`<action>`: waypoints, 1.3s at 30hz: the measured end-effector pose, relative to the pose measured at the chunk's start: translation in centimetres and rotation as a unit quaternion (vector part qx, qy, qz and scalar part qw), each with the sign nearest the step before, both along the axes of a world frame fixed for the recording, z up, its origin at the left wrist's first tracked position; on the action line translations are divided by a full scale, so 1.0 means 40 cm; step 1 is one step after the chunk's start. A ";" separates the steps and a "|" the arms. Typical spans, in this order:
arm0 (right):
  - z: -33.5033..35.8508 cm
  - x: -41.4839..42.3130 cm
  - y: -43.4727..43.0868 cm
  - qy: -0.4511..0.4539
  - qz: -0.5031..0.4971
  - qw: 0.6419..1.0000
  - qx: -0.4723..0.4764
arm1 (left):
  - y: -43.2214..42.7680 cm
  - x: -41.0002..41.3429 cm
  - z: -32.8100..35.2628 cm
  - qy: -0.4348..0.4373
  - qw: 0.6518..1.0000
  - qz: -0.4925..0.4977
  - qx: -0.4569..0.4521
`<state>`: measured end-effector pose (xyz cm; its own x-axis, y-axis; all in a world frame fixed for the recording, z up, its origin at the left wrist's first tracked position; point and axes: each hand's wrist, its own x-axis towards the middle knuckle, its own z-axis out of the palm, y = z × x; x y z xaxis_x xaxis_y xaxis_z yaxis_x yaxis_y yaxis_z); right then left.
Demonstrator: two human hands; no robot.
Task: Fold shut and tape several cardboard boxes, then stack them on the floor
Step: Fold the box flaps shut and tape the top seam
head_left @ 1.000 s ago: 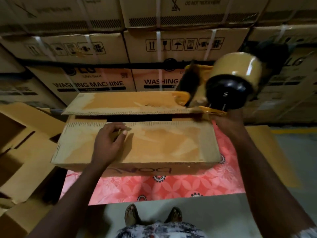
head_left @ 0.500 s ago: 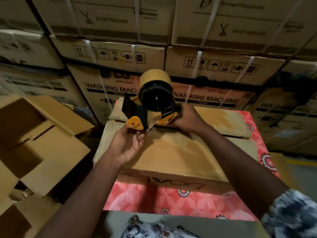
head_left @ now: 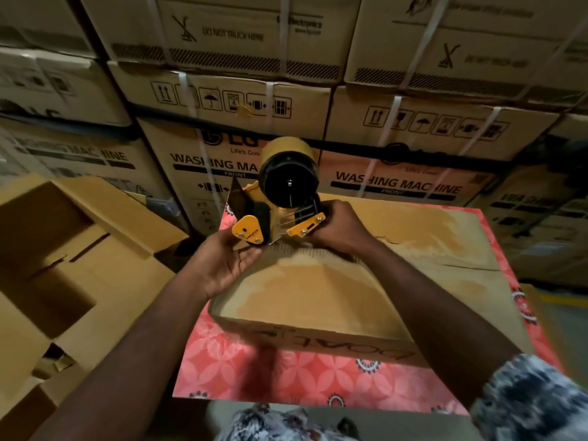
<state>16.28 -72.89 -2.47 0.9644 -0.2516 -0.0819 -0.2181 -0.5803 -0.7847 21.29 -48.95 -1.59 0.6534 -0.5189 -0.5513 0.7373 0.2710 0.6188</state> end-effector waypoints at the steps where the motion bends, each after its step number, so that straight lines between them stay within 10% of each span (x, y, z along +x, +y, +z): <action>1: -0.003 0.002 0.001 0.009 -0.003 1.000 -0.008 | -0.003 0.001 0.000 -0.016 1.000 -0.001 0.026; 17: -0.014 0.014 0.020 0.025 0.049 0.984 -0.171 | 0.115 0.120 -0.041 -0.197 0.951 -0.028 0.235; 22: -0.031 0.022 0.033 0.039 0.046 0.975 -0.214 | 0.122 0.129 -0.115 -0.322 0.872 -0.051 0.366; 32: -0.037 0.023 0.034 0.034 0.044 0.966 -0.251 | 0.093 0.068 -0.265 -0.182 0.936 -0.068 0.293; 39: -0.033 0.021 0.033 0.031 0.054 0.965 -0.255 | 0.125 -0.003 -0.200 -0.363 0.892 -0.055 0.262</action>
